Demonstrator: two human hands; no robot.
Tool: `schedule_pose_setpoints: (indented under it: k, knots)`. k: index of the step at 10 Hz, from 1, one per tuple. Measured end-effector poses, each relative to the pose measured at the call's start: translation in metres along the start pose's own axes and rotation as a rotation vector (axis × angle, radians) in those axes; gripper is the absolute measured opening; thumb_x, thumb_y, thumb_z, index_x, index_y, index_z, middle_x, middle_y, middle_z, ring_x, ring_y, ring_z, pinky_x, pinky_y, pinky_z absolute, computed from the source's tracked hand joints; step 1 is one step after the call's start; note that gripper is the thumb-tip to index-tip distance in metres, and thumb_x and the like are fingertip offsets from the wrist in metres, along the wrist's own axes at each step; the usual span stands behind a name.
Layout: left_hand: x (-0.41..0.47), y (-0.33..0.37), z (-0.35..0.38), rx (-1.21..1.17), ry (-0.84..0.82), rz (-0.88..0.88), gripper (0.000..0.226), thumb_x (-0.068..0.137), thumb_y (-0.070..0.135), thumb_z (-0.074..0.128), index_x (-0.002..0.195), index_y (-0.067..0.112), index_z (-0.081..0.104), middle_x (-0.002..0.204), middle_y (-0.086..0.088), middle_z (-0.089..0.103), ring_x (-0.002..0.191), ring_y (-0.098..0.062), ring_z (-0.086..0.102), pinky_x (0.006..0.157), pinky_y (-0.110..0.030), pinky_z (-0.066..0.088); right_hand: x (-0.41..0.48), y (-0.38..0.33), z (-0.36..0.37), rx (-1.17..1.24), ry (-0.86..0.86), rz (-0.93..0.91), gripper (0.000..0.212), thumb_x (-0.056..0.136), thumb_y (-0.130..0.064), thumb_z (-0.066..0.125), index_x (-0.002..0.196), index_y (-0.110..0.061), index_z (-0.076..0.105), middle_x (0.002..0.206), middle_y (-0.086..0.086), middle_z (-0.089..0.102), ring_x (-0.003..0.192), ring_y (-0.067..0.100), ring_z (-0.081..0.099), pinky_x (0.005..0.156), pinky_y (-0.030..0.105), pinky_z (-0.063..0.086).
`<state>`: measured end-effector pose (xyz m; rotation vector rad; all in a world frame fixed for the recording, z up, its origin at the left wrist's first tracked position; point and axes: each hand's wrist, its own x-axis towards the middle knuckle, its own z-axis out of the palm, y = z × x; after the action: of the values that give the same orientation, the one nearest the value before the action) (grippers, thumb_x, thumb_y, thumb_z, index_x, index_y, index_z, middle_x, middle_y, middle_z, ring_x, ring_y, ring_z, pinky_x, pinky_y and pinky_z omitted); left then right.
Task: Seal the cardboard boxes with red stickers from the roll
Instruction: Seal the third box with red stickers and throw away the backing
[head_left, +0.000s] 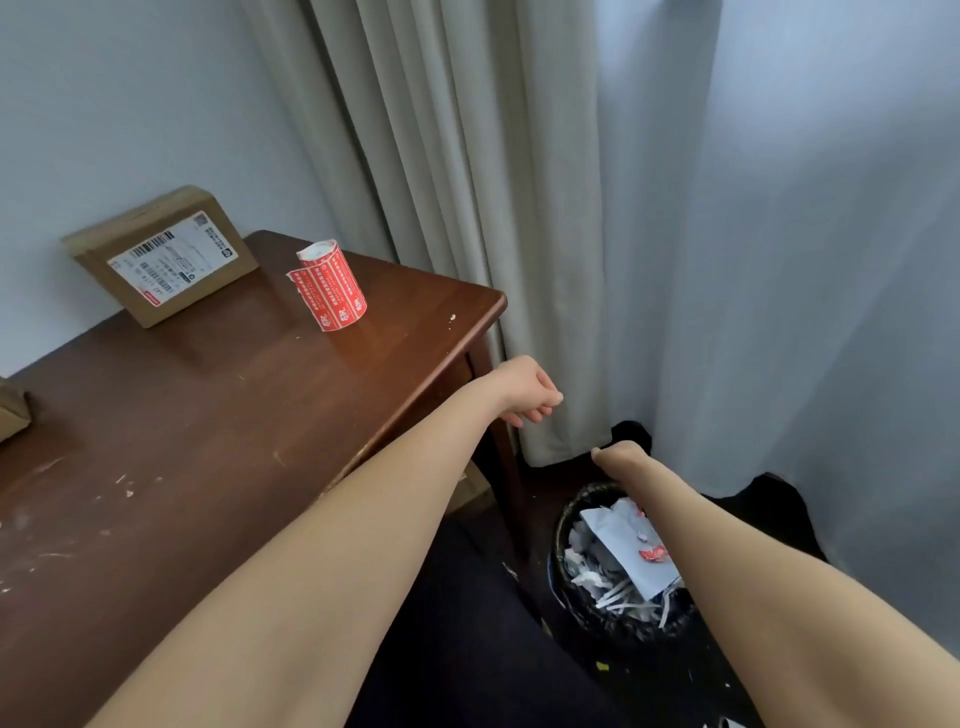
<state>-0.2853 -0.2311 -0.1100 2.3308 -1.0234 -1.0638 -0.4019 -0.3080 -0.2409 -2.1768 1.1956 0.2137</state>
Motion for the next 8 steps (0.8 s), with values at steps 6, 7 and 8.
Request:
schedule_pose_setpoints:
  k: [6,7,8]
  knots:
    - [-0.108,-0.011,-0.132,-0.006,0.676,0.189,0.016,0.088,0.014,0.057,0.082,0.022,0.069,0.093,-0.004,0.072,0.089,-0.023,0.069,0.083,-0.040,0.057,-0.079,-0.226,-0.131,0.524,0.506,-0.377,0.030,0.086,-0.016,0.047,0.113,-0.019,0.062,0.126,0.008,0.054,0.116,0.028,0.053,0.097,0.038,0.046]
    - [-0.132,-0.041,-0.161,-0.023,0.777,0.130,0.017,0.086,0.015,0.060,0.075,0.025,0.069,0.084,0.001,0.067,0.082,-0.023,0.068,0.078,-0.037,0.057,-0.091,-0.271,-0.127,0.490,0.500,-0.472,0.030,0.088,-0.013,0.045,0.113,-0.018,0.062,0.127,0.009,0.050,0.116,0.029,0.052,0.096,0.036,0.045]
    - [-0.161,-0.077,-0.187,-0.012,0.888,0.081,0.012,0.089,0.022,0.062,0.078,0.023,0.066,0.070,0.005,0.065,0.064,-0.014,0.063,0.074,-0.032,0.055,-0.105,-0.319,-0.114,0.461,0.473,-0.560,0.029,0.090,-0.012,0.044,0.112,-0.019,0.063,0.127,0.008,0.051,0.117,0.028,0.051,0.091,0.034,0.043]
